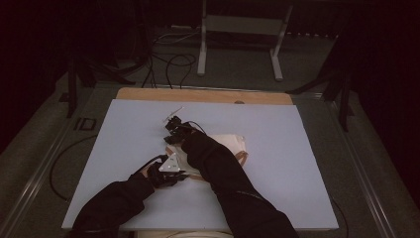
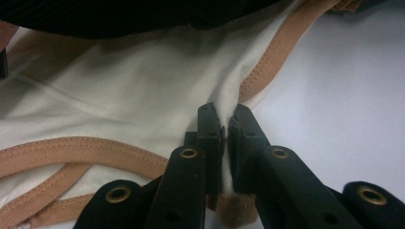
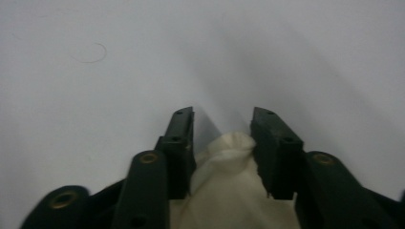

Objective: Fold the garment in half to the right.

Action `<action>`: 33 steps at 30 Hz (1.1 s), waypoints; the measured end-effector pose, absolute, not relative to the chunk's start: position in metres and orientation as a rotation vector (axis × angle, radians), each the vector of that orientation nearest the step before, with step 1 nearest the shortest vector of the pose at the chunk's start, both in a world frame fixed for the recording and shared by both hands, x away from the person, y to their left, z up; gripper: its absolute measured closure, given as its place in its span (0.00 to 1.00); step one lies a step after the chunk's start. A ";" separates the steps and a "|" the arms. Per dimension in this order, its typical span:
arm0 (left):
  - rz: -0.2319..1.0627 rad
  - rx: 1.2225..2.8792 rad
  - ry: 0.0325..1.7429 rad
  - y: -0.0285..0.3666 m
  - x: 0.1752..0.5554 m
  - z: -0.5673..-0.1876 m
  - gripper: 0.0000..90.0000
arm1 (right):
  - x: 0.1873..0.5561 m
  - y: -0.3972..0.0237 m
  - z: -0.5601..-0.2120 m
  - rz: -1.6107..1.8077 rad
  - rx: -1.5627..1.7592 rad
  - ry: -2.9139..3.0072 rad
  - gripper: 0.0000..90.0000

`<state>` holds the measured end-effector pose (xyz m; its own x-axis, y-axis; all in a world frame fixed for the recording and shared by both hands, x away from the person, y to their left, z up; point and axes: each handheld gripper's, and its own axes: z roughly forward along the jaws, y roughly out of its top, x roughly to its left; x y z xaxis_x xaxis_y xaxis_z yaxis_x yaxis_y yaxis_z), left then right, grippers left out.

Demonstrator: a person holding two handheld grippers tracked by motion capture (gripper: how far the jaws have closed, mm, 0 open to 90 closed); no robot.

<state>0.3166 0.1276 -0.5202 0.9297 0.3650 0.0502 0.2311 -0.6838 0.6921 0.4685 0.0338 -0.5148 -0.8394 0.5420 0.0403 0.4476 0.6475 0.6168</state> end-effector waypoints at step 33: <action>0.281 2.376 0.391 0.124 0.309 -0.512 0.96 | 0.460 0.021 -0.484 1.025 0.745 2.701 0.97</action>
<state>0.3092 0.1243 -0.5118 0.9309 0.3533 0.0931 0.2009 -0.7078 0.6772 0.4604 0.0211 -0.4838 -0.8636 0.5035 0.0284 0.3956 0.6415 0.6573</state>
